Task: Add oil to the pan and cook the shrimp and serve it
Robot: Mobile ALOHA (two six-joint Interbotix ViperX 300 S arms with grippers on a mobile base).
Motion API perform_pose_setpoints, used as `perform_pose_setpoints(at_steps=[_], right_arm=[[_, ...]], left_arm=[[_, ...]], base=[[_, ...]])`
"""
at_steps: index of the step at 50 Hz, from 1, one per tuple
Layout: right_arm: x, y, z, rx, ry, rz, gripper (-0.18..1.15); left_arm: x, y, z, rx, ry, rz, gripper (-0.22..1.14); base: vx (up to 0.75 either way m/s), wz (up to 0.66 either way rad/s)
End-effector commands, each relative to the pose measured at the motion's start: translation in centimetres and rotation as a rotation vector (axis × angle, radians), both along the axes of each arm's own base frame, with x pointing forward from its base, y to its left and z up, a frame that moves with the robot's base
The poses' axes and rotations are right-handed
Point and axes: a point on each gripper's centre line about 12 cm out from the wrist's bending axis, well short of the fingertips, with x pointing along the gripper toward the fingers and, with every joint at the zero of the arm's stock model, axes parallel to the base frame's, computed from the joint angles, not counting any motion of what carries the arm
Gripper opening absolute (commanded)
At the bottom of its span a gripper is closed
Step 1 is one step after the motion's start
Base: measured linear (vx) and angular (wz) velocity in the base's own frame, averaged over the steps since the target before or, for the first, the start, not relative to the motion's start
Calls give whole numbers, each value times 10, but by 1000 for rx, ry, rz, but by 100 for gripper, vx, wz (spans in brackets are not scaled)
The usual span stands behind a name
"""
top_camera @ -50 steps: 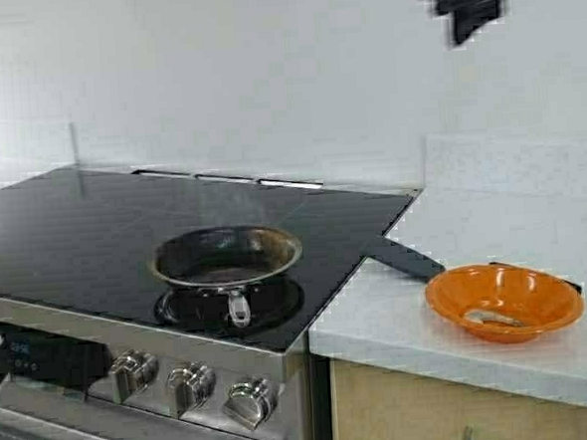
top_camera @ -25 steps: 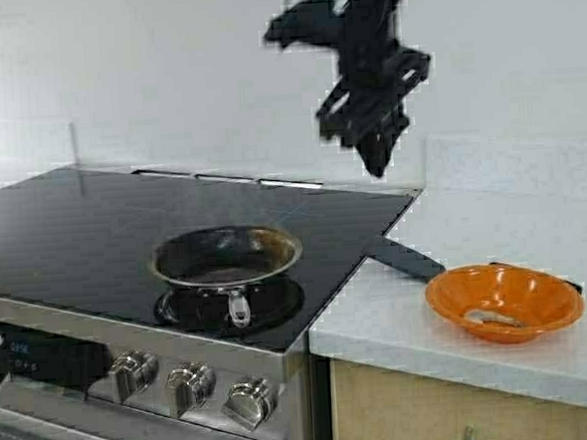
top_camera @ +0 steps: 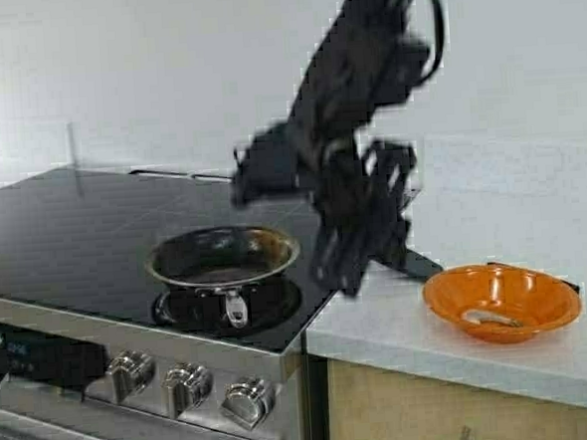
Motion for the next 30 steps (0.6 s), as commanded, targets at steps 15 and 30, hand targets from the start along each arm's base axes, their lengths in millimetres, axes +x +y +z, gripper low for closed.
perform_pose_setpoints(at_steps=[15,30], right_arm=[[-30,-8,-38,-113,-88,-63,94],[-31,-23,-40,-149,-161,-59,94]], left_arm=[[2,0,11,0,-28,-2,3],[2,0,10,0,-26,-2,3]], base=[[0,0],[0,0]])
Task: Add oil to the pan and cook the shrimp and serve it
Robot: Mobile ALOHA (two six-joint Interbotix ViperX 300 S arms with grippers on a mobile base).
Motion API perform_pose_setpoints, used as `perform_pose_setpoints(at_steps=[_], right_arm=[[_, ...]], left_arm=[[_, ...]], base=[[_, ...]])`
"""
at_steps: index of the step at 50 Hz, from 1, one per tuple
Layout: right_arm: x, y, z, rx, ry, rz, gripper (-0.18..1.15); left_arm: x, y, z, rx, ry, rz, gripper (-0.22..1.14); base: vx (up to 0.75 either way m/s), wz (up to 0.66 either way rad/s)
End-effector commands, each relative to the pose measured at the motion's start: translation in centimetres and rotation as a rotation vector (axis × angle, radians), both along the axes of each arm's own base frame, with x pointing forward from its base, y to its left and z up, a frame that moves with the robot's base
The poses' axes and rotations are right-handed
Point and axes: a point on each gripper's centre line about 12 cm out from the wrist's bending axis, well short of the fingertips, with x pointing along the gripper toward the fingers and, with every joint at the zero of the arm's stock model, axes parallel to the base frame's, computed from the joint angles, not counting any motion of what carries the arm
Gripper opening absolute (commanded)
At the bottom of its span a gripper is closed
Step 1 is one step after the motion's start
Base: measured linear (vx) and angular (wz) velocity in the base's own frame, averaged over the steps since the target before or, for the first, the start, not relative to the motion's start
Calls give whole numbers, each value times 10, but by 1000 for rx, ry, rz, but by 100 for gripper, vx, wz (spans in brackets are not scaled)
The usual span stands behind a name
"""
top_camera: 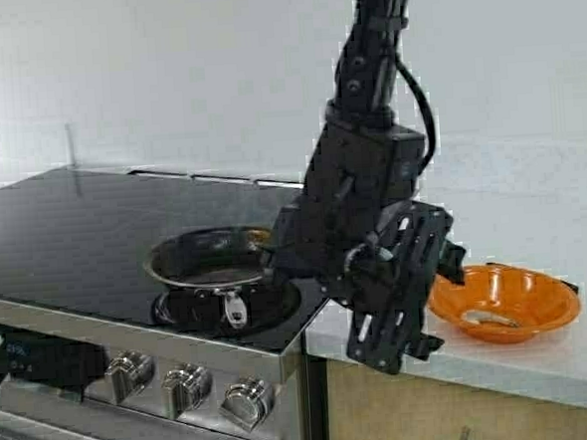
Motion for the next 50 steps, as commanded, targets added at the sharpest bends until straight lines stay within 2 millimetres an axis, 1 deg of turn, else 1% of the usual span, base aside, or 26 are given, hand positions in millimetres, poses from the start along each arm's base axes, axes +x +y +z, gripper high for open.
perform_pose_setpoints(at_steps=[1,7,15,19,35,50], right_arm=[[2,2,2,-2,-27,34,94],[8,-2,-6,-6,-48,42,94],[17,-18,-22,-24,-52,5,94],[20,-22,-27,-38,-47,1,94],[34,-28,-37,-46,-46,-18,93],[42,-36,-38,-52,-46,-25,92]], left_arm=[[2,0,10,0,-25,-2,3],[2,0,9,0,-23,-2,3],[2,0,10,0,-25,-2,3],[2,0,9,0,-23,-2,3],[2,0,9,0,-25,-2,3],[2,0,9,0,-23,-2,3]], base=[[0,0],[0,0],[0,0],[0,0],[0,0],[0,0]])
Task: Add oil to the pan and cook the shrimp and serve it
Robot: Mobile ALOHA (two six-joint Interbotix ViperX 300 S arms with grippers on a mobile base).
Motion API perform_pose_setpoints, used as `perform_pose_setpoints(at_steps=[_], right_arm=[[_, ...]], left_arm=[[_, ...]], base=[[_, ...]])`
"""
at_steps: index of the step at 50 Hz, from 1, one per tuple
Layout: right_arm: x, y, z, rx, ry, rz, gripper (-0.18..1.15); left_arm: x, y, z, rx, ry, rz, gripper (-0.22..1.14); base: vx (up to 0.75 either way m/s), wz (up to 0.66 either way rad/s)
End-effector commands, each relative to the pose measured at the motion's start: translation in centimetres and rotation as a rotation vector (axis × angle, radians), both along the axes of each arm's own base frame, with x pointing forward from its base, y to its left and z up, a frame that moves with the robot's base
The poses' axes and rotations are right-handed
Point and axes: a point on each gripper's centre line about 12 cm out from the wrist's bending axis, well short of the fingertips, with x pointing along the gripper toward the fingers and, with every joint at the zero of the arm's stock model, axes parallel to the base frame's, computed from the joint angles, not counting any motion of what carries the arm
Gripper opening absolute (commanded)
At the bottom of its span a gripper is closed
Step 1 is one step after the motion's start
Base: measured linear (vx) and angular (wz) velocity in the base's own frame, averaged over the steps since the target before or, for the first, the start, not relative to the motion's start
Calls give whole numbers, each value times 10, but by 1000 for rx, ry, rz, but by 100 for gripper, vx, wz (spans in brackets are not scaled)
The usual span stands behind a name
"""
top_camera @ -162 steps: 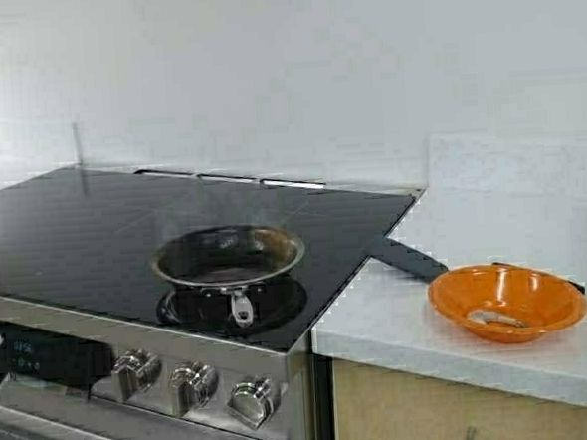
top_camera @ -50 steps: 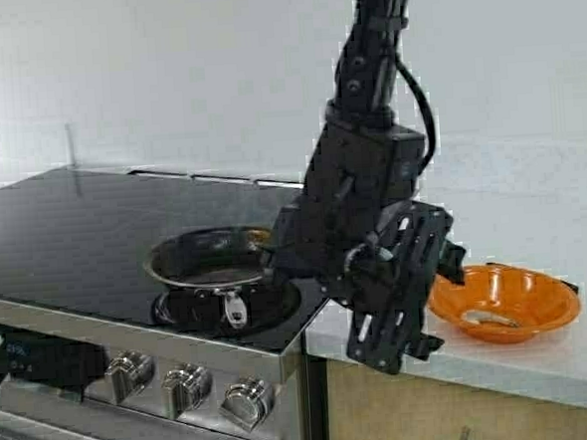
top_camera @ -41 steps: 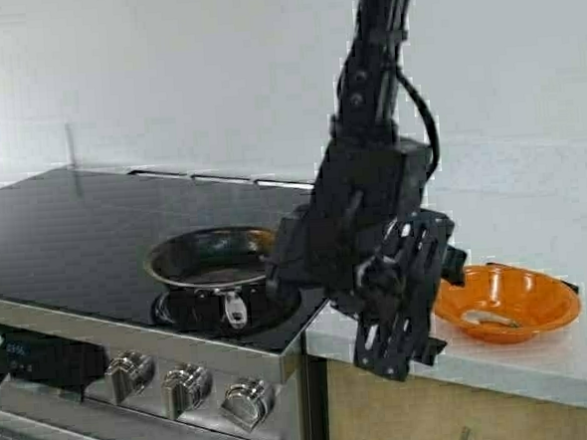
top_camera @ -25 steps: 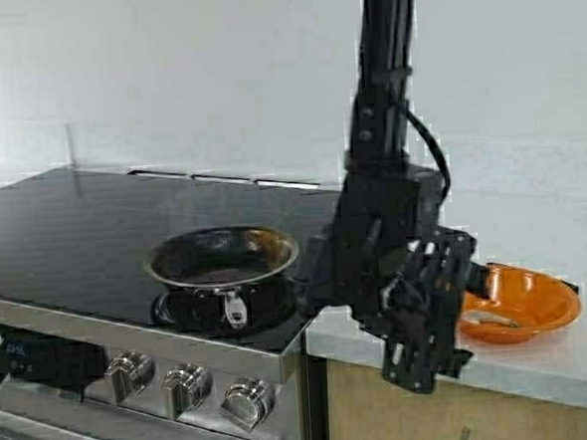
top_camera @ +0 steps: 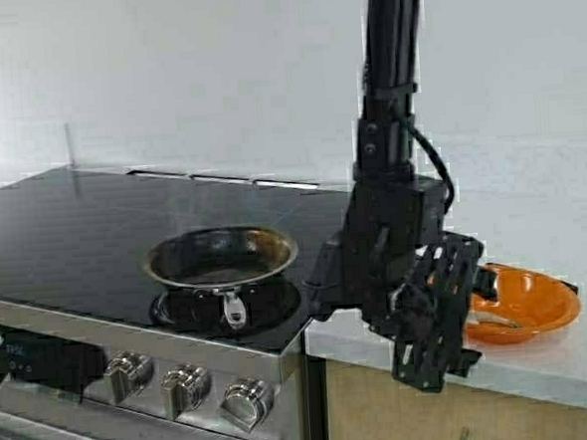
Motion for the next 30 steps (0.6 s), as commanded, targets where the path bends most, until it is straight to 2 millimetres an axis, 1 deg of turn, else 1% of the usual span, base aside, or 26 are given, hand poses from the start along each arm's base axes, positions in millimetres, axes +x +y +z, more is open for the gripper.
perform_pose_setpoints(at_steps=[1,5,9,13,14,15,17,20,22,27,30], right_arm=[[6,2,5,13,-21,-3,92],[8,1,5,13,-22,-2,85],[8,0,5,13,-22,0,69],[9,1,5,12,-21,0,43],[9,0,4,11,-21,0,35],[9,1,4,11,-21,1,24],[9,2,4,11,-21,2,11],[10,2,4,12,-22,3,-4],[10,2,5,10,-20,5,-4],[11,4,7,8,-18,11,6],[12,6,9,10,-20,16,7]], left_arm=[[2,0,9,0,-21,-2,3],[2,0,9,0,-21,-2,3],[2,0,9,0,-23,-2,3],[2,0,9,0,-21,-2,3],[2,0,9,0,-21,-2,3],[2,0,9,0,-23,-2,3],[2,0,10,0,-23,-2,3],[2,0,10,0,-25,-2,3],[2,0,9,0,-21,-2,3],[2,0,9,0,-21,-2,3],[2,0,9,0,-21,-2,3]], base=[[0,0],[0,0],[0,0],[0,0],[0,0],[0,0],[0,0],[0,0],[0,0],[0,0],[0,0]])
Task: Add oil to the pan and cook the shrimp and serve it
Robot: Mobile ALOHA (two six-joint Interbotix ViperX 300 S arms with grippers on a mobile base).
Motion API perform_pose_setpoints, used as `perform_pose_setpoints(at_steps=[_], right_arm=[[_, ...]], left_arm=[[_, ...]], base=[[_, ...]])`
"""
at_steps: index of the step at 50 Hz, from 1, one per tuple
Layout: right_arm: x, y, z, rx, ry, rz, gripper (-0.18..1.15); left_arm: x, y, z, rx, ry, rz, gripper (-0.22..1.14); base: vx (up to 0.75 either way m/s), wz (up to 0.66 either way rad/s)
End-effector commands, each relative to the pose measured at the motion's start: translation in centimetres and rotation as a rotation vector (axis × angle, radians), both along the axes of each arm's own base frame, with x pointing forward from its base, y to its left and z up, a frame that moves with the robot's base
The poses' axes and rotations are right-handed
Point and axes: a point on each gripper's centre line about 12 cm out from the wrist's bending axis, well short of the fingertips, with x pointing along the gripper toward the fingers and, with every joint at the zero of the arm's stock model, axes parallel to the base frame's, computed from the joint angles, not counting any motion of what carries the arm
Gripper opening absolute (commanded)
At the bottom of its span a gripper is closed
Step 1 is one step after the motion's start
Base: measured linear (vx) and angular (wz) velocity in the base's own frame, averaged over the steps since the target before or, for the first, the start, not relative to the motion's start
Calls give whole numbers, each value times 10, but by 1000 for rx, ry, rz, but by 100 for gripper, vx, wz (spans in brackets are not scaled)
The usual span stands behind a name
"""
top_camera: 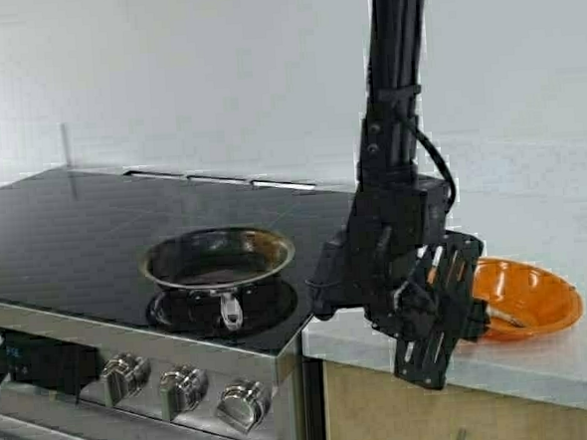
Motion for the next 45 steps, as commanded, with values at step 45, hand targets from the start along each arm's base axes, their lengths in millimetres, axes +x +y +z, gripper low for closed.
perform_pose_setpoints(at_steps=[45], right_arm=[[55,160,193,519,-241,251,5]], left_arm=[[1,0,8,0,-23,-2,3]], base=[[0,0]])
